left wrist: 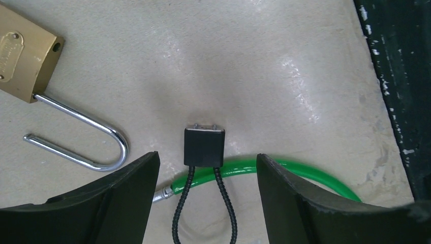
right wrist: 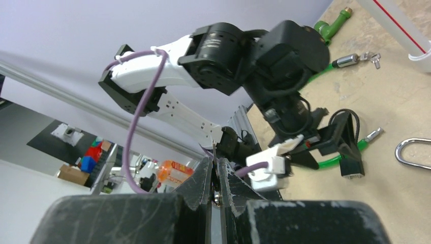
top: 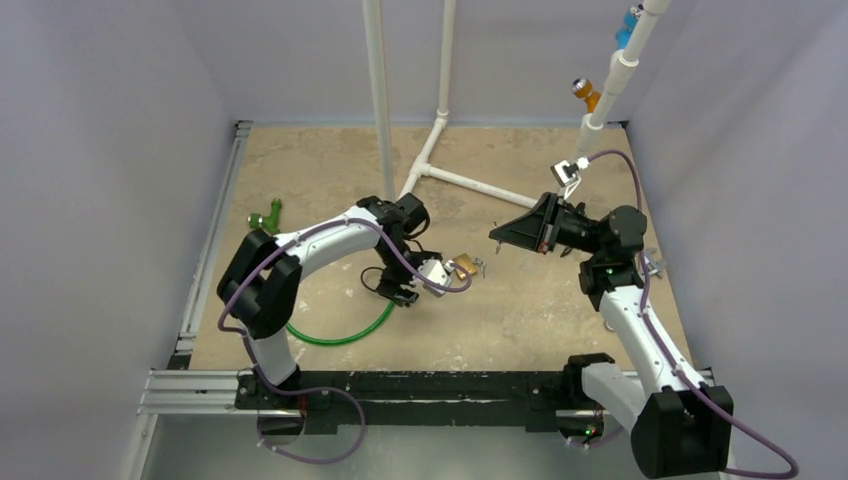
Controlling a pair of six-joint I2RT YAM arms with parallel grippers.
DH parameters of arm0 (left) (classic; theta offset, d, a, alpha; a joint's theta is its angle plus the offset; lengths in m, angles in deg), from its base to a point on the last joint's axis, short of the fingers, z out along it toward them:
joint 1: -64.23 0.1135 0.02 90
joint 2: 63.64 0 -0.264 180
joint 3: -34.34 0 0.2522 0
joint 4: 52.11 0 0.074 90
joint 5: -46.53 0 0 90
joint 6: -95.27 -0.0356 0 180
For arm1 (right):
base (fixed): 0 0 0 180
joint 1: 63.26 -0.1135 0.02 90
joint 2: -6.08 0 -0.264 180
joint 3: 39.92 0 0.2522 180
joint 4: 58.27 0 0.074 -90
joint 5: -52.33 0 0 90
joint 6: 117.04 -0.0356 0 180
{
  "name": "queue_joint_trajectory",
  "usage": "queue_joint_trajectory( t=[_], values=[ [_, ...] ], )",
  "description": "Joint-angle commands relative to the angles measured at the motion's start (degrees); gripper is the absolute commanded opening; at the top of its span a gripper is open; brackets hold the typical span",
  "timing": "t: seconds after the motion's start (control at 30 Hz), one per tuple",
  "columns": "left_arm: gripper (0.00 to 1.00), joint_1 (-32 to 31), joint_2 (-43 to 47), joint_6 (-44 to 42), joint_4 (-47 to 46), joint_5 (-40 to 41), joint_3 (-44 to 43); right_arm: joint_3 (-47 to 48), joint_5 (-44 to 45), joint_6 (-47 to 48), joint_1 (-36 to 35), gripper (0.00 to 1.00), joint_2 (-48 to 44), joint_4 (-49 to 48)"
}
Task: Unlock with the key
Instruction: Place the lock at the center of the board.
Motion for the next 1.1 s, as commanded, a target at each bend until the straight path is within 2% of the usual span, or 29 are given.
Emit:
queue_joint_trajectory(
  t=[0.0,0.1,0.17,0.23,0.27,0.4,0.5,0.57,0.63,0.83,0.9,0.97,1.0,1.07],
  values=[
    [0.67,0.03,-2.96,-1.23,-3.7,0.05,-1.44,-0.84,-0.71,-4.7,1.39,0.0,-0.75,-8.24],
    [0.6,-0.86,-4.76,-2.58,-3.49,1.17,-1.46,-1.08,-0.63,-4.86,2.29,0.0,-0.79,-8.48],
    [0.49,-1.56,-5.41,-2.66,-3.9,1.99,-1.31,-1.29,-0.49,-3.76,2.51,0.0,-1.0,-7.41],
    [0.38,-2.06,-5.98,-2.5,-4.52,2.84,-1.11,-0.96,-0.07,-0.49,2.75,0.0,-1.17,-3.08],
    [0.37,-2.38,-6.26,-2.46,-4.96,3.68,-1.01,-0.61,0.18,1.54,2.7,0.0,-1.38,-0.51],
    [0.4,-3.22,-7.06,-1.89,-5.62,4.14,-0.73,1.79,2.31,11.88,2.76,0.0,-2.17,14.0],
    [0.57,-4.73,-7.38,-2.99,-6.1,5.96,0.89,2.33,3.08,13.96,2.77,0.0,-2.45,17.08],
    [0.6,-5.29,-7.36,-2.65,-7.75,6.59,2.0,2.54,3.27,14.41,2.77,0.0,-2.42,17.89],
    [0.59,-5.32,-7.23,-2.12,-9.89,6.93,2.85,2.67,3.16,14.58,2.77,0.0,-2.5,18.02],
    [0.45,-5.29,-7.21,1.21,-10.14,6.43,1.69,2.66,3.04,14.58,2.77,0.0,-2.68,18.0],
    [0.49,-4.7,-5.93,3.3,-7.11,4.86,-0.86,2.66,3.04,14.61,2.77,0.0,-2.85,17.89],
    [0.77,-3.7,-3.25,5.85,-3.71,2.87,-3.3,2.64,2.85,14.64,2.73,0.0,-2.78,17.7],
    [0.86,-3.07,-1.23,7.21,-2.06,1.72,-4.31,2.7,2.68,14.4,2.71,0.0,-2.65,17.34],
    [0.95,-1.9,3.85,8.89,-0.19,-0.11,-5.39,2.53,2.45,13.86,2.77,0.0,-2.37,16.29]
  ],
)
